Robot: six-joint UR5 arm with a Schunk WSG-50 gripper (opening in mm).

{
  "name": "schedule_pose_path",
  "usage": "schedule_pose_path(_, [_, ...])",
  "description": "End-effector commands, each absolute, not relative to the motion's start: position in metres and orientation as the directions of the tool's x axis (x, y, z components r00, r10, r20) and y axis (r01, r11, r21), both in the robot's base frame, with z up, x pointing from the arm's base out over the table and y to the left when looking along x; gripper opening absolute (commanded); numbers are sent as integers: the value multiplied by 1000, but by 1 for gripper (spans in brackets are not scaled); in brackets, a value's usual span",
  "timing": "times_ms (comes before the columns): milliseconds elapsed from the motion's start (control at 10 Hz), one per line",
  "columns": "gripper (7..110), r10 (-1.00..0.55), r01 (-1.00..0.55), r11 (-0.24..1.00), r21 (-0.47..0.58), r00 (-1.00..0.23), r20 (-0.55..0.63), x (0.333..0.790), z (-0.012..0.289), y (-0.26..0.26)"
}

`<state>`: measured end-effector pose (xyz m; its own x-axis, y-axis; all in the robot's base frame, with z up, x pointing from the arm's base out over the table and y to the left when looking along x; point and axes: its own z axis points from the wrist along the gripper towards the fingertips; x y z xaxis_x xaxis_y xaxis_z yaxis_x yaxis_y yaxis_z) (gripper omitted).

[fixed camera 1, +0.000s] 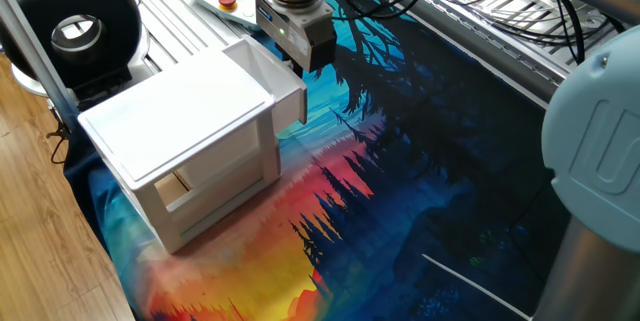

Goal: Grasp the handle and close the drawer

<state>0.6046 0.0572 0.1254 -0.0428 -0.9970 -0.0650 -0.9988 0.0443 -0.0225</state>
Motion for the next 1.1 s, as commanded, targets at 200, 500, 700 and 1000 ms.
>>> schedule_pose_path(200, [7,-995,-998,60,-27,-57,-80,605,126,69])
schedule_pose_path(500, [7,-995,-998,62,-30,-59,-80,604,126,74])
schedule_pose_path(700, [7,-995,-998,57,-31,-54,-83,603,125,78])
schedule_pose_path(1000, [7,-995,-999,36,-33,-33,-96,601,124,86])
